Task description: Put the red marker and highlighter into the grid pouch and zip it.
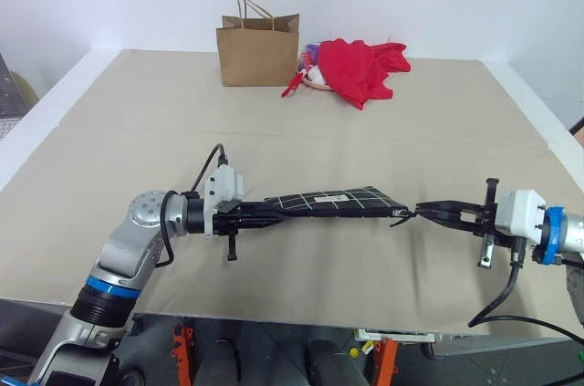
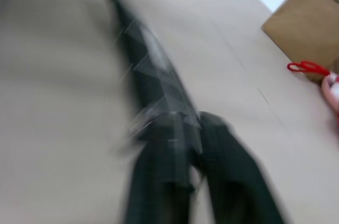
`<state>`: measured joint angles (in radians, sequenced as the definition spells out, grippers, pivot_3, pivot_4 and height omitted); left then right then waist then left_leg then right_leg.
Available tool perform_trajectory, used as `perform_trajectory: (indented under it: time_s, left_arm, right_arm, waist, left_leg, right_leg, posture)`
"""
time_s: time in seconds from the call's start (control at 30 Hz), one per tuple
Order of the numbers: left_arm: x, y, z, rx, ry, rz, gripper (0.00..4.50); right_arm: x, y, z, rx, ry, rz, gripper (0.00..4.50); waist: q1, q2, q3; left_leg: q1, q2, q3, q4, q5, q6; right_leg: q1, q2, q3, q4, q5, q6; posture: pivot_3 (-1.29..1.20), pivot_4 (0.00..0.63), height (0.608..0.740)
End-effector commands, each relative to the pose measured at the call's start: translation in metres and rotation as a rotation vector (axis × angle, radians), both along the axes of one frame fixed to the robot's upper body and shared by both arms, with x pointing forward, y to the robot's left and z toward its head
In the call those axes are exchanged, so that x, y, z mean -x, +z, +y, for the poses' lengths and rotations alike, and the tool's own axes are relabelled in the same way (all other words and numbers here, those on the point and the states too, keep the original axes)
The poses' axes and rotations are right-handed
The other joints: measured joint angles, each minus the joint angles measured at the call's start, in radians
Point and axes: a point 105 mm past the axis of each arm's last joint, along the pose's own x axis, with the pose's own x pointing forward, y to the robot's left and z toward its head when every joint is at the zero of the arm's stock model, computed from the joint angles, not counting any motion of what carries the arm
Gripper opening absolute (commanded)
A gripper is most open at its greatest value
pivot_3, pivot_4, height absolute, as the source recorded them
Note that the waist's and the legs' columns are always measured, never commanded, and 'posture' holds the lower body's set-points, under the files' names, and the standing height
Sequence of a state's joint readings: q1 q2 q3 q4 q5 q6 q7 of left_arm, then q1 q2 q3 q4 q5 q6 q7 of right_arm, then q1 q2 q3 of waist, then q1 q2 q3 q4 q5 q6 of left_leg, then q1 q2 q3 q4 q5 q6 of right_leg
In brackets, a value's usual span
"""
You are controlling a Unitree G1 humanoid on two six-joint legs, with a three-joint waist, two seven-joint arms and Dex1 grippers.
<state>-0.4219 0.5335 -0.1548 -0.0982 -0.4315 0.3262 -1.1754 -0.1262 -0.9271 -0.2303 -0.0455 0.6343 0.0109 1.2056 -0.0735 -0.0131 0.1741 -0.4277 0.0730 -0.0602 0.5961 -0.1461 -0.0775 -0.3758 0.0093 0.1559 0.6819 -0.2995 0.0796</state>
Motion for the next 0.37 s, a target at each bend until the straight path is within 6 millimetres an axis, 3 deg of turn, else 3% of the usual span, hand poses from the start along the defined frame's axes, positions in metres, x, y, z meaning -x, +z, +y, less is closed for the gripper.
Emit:
perform_trajectory:
  time_s: [0.03, 0.07, 0.1, 0.13, 0.23, 0.27, 0.37]
  left_arm:
    - [0.0, 0.008, 0.005, 0.0, 0.007, 0.003, 1.9]
    - [-0.001, 0.009, 0.008, 0.007, 0.028, 0.012, 2.4]
    - [-0.004, 0.01, 0.012, 0.02, 0.06, 0.02, 2.4]
    - [-0.007, 0.011, 0.015, 0.031, 0.098, 0.024, 2.97]
    - [-0.022, 0.006, 0.031, 0.025, 0.252, 0.04, 3.98]
    - [-0.027, 0.005, 0.038, 0.029, 0.31, 0.035, 4.25]
    - [-0.034, -0.002, 0.054, 0.01, 0.441, 0.005, 4.25]
  right_arm:
    - [0.001, 0.012, 0.011, -0.213, -0.038, 0.263, 2.6]
    - [-0.001, 0.011, 0.01, -0.241, -0.066, 0.295, 3.09]
    - [-0.006, 0.01, 0.006, -0.263, -0.111, 0.307, 3.09]
    - [-0.01, 0.008, 0.002, -0.275, -0.143, 0.323, 3.69]
    - [-0.018, -0.001, -0.007, -0.271, -0.221, 0.308, 4.5]
    - [-0.021, -0.004, -0.011, -0.273, -0.25, 0.296, 4.5]
    - [-0.028, -0.012, -0.018, -0.28, -0.317, 0.268, 4.5]
  waist:
    - [0.0, 0.0, 0.0]
    - [0.0, 0.0, 0.0]
    - [0.0, 0.0, 0.0]
    - [0.0, -0.001, 0.0]
    - [0.0, -0.001, 0.0]
    - [0.0, -0.001, 0.0]
    - [0.0, -0.001, 0.0]
  left_leg:
    - [0.0, 0.0, 0.0, 0.0, 0.0, 0.0]
    - [0.0, 0.0, 0.0, 0.0, 0.0, 0.0]
    - [0.0, 0.0, 0.0, 0.0, 0.0, 0.0]
    - [0.0, 0.0, 0.0, 0.0, 0.0, 0.0]
    - [-0.001, 0.0, 0.0, 0.0, 0.0, 0.0]
    - [-0.001, 0.0, 0.0, 0.0, 0.0, 0.001]
    - [-0.001, 0.0, 0.0, 0.0, 0.0, 0.0]
  right_leg:
    - [0.0, 0.0, 0.0, 0.0, 0.0, 0.0]
    - [0.0, 0.0, 0.0, 0.0, 0.0, 0.0]
    - [0.0, 0.0, 0.0, 0.0, 0.0, 0.0]
    - [0.0, 0.0, 0.0, 0.0, 0.0, 0.0]
    - [-0.001, 0.0, 0.0, 0.0, -0.001, 0.0]
    - [-0.001, 0.0, 0.0, 0.0, -0.001, 0.0]
    - [-0.002, 0.0, 0.0, 0.0, -0.001, 0.001]
  posture:
    - [0.0, 0.15, 0.74]
    - [0.0, 0.15, 0.74]
    - [0.0, 0.15, 0.74]
    - [0.0, 0.15, 0.74]
    - [0.0, 0.15, 0.74]
    - [0.0, 0.15, 0.74]
    - [0.0, 0.15, 0.74]
